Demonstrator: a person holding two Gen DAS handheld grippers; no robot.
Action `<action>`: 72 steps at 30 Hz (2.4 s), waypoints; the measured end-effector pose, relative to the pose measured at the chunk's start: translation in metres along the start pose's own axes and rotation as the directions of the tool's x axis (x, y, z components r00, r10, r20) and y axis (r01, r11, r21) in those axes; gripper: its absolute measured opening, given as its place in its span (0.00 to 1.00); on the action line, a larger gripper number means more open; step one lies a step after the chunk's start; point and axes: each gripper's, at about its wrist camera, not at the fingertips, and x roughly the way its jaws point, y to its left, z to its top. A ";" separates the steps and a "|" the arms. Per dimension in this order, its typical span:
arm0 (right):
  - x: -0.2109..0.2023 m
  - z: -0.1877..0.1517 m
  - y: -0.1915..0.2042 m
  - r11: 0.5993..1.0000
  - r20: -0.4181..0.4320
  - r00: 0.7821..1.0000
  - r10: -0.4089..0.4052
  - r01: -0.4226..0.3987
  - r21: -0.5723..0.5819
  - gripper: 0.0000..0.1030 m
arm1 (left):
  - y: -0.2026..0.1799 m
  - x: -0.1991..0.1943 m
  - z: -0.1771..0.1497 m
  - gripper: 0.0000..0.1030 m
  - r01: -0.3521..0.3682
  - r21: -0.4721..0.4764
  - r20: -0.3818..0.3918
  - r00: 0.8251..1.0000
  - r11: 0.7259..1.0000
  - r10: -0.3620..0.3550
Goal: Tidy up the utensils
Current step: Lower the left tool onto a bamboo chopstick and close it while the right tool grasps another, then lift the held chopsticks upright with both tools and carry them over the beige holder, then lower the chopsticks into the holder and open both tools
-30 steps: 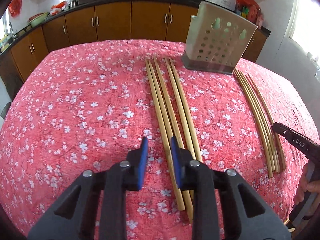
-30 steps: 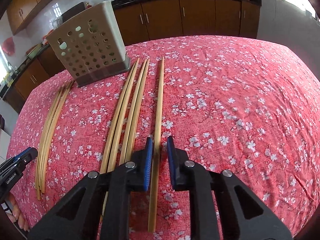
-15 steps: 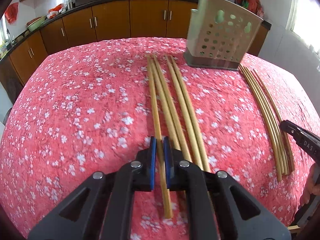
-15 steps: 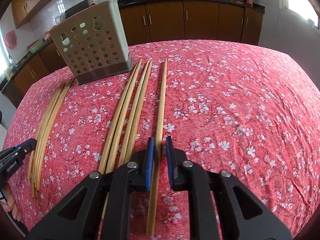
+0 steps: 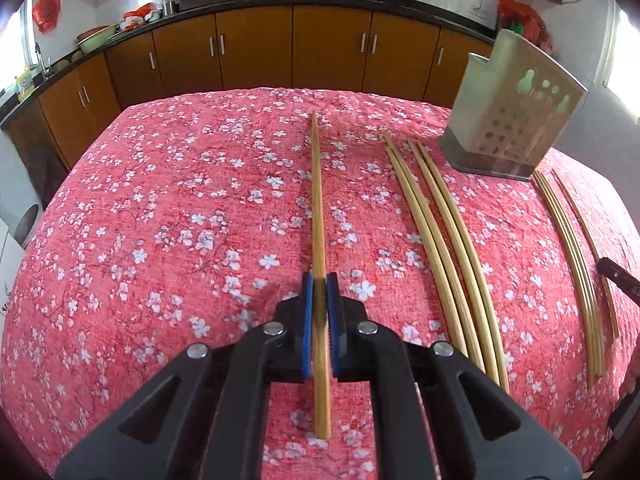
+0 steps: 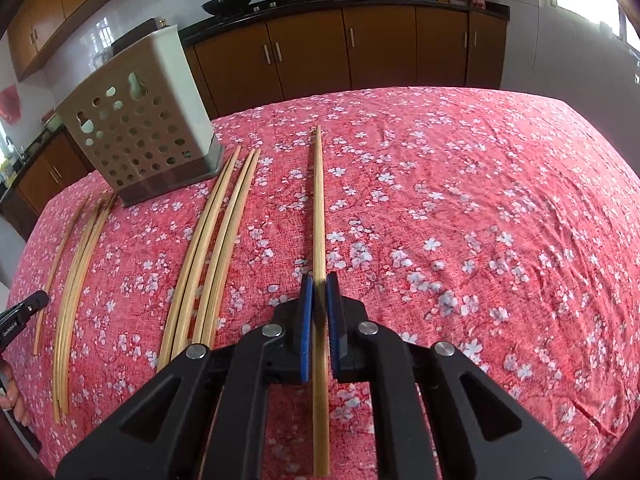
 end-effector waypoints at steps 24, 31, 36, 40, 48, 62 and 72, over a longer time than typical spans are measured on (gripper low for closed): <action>-0.066 -0.008 -0.003 0.998 0.130 0.989 0.069 -0.070 0.004 0.08 | -0.003 -0.051 -0.001 0.08 0.033 0.016 0.109 0.993 0.999 -0.035; -0.100 0.011 -0.002 0.995 0.256 0.963 0.090 -0.097 0.015 0.08 | -0.004 -0.096 0.028 0.08 0.057 -0.015 0.256 0.965 0.998 -0.051; -0.116 0.022 -0.001 0.994 0.313 0.944 0.103 -0.111 0.007 0.07 | -0.002 -0.118 0.043 0.08 0.064 -0.032 0.326 0.944 0.997 -0.050; -0.123 0.036 0.006 0.994 0.353 0.929 0.110 -0.112 -0.013 0.07 | 0.002 -0.128 0.058 0.08 0.046 -0.033 0.364 0.931 0.998 -0.031; -0.169 0.094 0.022 0.989 0.509 0.848 0.144 -0.140 -0.046 0.07 | 0.002 -0.168 0.108 0.07 0.078 -0.038 0.460 0.887 0.996 -0.052; -0.170 0.138 0.079 0.963 0.584 0.766 0.268 -0.216 -0.159 0.07 | -0.073 -0.212 0.175 0.07 0.221 -0.001 0.679 0.716 0.975 -0.162; -0.125 0.130 0.081 0.966 0.480 0.839 0.258 -0.210 -0.153 0.08 | -0.113 -0.137 0.178 0.07 0.242 0.029 0.546 0.809 0.970 -0.218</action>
